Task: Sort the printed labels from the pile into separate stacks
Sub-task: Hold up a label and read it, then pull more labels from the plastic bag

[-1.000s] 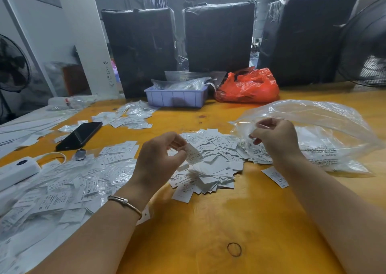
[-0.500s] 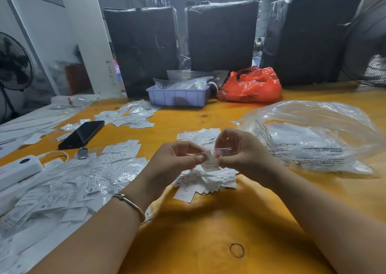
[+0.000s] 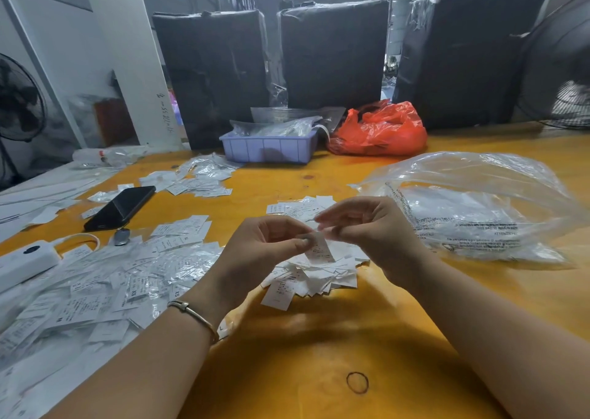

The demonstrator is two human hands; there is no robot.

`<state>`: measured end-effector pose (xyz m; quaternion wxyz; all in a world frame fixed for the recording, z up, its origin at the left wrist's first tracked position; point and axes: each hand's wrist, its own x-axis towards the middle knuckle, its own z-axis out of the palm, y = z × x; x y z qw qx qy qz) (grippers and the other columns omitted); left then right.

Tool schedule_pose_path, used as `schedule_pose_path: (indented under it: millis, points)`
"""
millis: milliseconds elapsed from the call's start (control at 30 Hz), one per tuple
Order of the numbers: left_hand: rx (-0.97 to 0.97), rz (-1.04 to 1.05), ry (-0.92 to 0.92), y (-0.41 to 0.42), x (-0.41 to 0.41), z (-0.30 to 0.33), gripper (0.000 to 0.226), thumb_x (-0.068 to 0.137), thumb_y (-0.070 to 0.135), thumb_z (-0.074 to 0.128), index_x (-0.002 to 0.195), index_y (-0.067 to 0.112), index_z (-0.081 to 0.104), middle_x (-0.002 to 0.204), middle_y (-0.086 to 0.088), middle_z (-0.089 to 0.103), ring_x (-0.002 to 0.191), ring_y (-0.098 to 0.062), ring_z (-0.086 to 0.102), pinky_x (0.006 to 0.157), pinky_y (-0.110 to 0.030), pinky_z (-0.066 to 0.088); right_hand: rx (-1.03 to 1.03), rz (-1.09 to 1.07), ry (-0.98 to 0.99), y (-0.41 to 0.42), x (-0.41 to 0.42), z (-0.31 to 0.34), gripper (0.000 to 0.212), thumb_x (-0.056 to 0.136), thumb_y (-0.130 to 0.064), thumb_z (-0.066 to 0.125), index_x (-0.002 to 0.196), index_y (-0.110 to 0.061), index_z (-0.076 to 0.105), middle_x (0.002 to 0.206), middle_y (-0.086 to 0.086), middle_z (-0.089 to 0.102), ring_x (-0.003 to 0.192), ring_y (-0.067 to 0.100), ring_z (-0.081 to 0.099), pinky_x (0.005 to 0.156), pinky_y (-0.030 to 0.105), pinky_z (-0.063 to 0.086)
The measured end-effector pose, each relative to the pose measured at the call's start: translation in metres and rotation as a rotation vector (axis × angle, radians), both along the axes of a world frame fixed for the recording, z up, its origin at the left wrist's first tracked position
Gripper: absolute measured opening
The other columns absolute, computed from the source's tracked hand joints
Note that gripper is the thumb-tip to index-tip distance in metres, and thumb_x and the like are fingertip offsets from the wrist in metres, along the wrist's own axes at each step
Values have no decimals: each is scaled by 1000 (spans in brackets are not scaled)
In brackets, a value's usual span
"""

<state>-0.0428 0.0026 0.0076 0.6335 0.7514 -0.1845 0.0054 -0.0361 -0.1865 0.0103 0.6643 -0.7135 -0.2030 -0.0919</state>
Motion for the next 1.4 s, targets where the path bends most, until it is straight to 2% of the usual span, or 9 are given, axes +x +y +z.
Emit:
schedule_pose_path:
  millis: [167,267,333,500,700,867,1067,1167,1400]
  points:
    - [-4,47,13,0,0,1,9,80,2,73,84,10,77,84,-9,76,75,-9,68,67,-17,53,-82,-10,-41,2,1,0,21,75,14,65,71,-6,73,74,13,71,72,17,65,73,34,54]
    - [-41,69,22,1,1,1,9,78,5,74,81,14,78,82,-8,76,75,-8,68,66,-16,54,-89,-15,3,2,3,1,22,75,7,64,67,-11,73,71,10,70,70,12,63,72,26,50]
    - [-87,58,32,1,0,2,9,75,5,75,81,11,77,81,-7,76,75,-9,70,66,-17,54,-98,36,61,3,1,2,4,72,-8,71,70,-10,74,71,11,69,69,10,61,70,22,47]
    - [-84,52,10,1,-1,3,18,72,8,78,89,9,75,82,-7,76,76,-12,72,65,-15,52,-111,112,129,2,-1,-1,27,70,-8,80,82,11,65,89,33,65,80,28,64,81,41,50]
    - [-138,71,19,7,1,5,46,67,26,79,111,19,69,83,-10,73,82,-20,69,84,-37,54,42,112,231,0,4,1,15,69,-6,75,75,0,63,81,15,69,79,23,65,76,32,50]
    - [-165,104,112,7,7,2,65,61,22,79,123,18,60,79,-3,73,79,-17,71,76,-29,55,206,125,276,-1,6,3,21,61,-10,75,67,-9,55,73,8,70,72,20,67,64,24,54]
    - [-128,110,112,10,7,1,38,59,26,80,94,15,76,84,-10,74,77,-17,70,73,-24,57,216,18,210,-3,9,2,16,73,-1,71,75,-8,56,75,10,72,68,21,67,61,26,53]
    - [-110,93,95,10,7,0,23,62,28,79,80,15,78,85,-14,73,74,-14,67,72,-23,56,216,-13,209,-3,9,1,20,66,-10,73,79,-8,58,78,12,73,70,24,66,68,35,51]
    - [-90,100,65,11,10,-3,33,62,42,78,81,14,76,83,-9,72,75,-11,63,71,-22,53,239,-37,211,-3,7,2,24,66,-16,76,82,-11,59,81,18,72,62,28,66,76,56,49]
